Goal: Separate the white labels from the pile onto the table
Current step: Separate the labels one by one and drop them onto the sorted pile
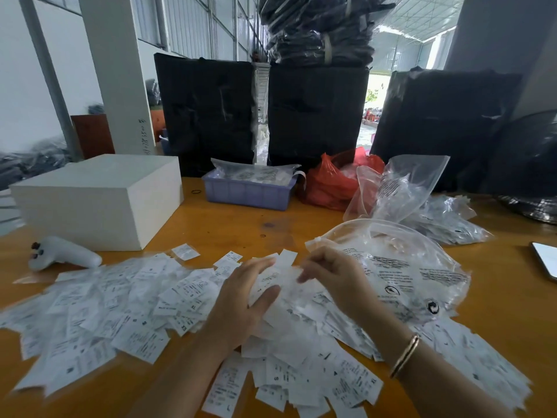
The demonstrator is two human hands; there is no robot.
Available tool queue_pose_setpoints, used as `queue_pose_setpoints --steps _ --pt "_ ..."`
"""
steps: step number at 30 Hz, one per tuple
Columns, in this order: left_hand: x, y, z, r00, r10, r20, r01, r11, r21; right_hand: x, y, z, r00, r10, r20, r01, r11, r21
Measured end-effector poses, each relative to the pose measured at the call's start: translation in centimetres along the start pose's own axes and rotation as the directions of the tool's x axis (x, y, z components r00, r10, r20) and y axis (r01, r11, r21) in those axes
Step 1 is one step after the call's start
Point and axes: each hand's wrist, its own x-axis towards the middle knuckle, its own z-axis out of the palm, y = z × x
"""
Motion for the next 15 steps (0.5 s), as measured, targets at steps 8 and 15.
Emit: queue_pose_setpoints --steps 8,15 --pt "0.3 -0.2 0.5 0.994 -0.107 -0.010 0.104 0.981 -0.162 -0.6 1.1 2.7 0.995 0.098 -0.002 -0.097 0.990 0.103" --pt "0.3 -0.2 0.3 0.975 -0.208 -0.079 0.172 0.930 -0.324 -0.7 2.9 3.0 0.986 0.163 -0.023 -0.147 0.804 -0.577"
